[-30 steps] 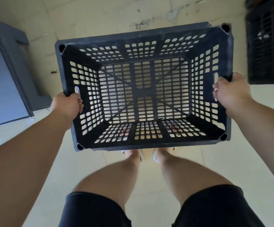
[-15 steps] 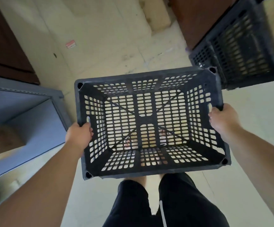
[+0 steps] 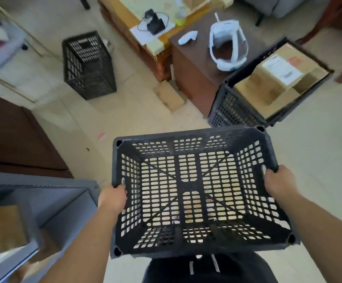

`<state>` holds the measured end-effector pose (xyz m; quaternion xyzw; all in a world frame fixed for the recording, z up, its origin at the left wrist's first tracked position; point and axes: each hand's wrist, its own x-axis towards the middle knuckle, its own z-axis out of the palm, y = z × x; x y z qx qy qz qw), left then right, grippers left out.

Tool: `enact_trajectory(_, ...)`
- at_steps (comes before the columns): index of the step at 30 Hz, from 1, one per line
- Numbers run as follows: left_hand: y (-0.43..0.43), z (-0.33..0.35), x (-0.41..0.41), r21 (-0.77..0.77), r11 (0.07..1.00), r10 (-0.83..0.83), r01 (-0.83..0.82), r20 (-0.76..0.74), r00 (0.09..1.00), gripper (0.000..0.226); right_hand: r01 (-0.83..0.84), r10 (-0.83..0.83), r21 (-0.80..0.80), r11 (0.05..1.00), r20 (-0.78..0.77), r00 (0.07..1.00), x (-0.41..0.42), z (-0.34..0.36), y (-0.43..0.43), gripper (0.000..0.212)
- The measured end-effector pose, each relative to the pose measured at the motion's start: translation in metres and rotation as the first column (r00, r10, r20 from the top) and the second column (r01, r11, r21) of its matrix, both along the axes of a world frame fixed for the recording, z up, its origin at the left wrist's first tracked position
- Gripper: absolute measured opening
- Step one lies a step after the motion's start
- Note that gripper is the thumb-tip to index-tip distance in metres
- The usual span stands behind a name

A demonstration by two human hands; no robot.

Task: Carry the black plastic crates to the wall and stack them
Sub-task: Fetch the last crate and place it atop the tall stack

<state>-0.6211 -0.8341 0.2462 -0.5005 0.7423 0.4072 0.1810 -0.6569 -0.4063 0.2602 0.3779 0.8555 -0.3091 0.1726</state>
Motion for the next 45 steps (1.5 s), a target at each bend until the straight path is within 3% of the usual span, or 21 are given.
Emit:
enact_trajectory(9, 0.024, 0.054, -0.039, 0.073, 0.950, -0.295, 0.305, -0.122, 0.948, 0.018, 0.226, -0.218, 0.075, 0.971, -0.099, 0.971, 0.087, 0.060, 0.021, 0.028)
enact_trajectory(18, 0.159, 0.091, -0.043, 0.091, 0.780, -0.598, 0.619, -0.187, 0.780, 0.015, 0.511, -0.494, 0.164, 0.844, -0.138, 0.859, 0.214, 0.101, 0.097, 0.028)
enact_trajectory(25, 0.322, 0.123, 0.003, 0.116, 0.584, -0.781, 0.803, -0.187, 0.595, 0.018, 0.757, -0.734, 0.131, 0.640, -0.186, 0.653, 0.352, 0.121, 0.166, 0.015)
enact_trajectory(30, 0.448, 0.145, 0.070, 0.100, 0.355, -0.908, 0.930, -0.200, 0.368, 0.026, 0.886, -0.864, 0.092, 0.454, -0.198, 0.464, 0.470, 0.129, 0.221, 0.022)
enact_trajectory(36, 0.573, 0.156, 0.153, 0.055, 0.126, -0.971, 0.990, -0.198, 0.134, 0.022, 0.965, -0.941, 0.066, 0.254, -0.213, 0.262, 0.597, 0.137, 0.275, 0.027)
enact_trajectory(45, 0.761, 0.155, 0.254, 0.083, -0.151, -0.978, 0.985, -0.161, -0.136, 0.030, 0.998, -0.978, 0.023, -0.052, -0.202, -0.047, 0.729, 0.135, 0.337, 0.028)
